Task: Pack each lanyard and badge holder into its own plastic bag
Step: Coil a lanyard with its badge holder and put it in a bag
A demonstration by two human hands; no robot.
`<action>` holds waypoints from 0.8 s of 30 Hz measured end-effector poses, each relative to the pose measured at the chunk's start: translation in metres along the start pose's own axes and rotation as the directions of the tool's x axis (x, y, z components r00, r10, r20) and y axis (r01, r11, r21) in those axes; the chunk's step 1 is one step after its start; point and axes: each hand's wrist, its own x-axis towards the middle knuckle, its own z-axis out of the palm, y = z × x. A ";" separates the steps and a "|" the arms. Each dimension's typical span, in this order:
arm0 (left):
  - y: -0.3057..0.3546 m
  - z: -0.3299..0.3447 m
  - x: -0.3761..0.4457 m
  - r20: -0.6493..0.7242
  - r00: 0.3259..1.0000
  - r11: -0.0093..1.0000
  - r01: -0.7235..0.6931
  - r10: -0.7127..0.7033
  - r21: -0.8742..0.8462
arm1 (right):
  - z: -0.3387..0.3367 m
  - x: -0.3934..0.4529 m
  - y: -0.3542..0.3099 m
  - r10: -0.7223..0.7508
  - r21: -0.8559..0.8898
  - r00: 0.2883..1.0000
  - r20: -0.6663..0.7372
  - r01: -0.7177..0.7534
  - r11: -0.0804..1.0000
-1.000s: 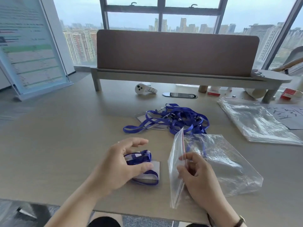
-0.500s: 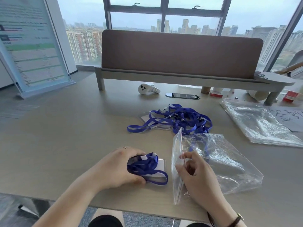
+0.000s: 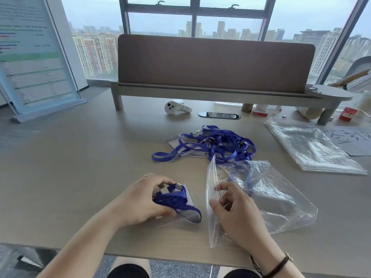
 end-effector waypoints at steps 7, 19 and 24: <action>0.002 -0.012 0.000 -0.081 0.997 0.937 -0.037 0.009 -0.349 | 0.004 0.008 -0.014 -0.041 -0.051 0.999 -0.013 0.040 0.998; 0.028 0.006 0.002 -0.057 0.979 0.939 -0.206 0.198 -0.274 | 0.005 0.012 -0.011 -0.052 0.107 0.999 -0.009 0.052 0.993; 0.020 0.006 0.000 -0.081 0.974 0.971 -0.219 0.211 -0.096 | 0.004 0.014 0.001 0.029 0.339 0.999 -0.040 -0.014 0.941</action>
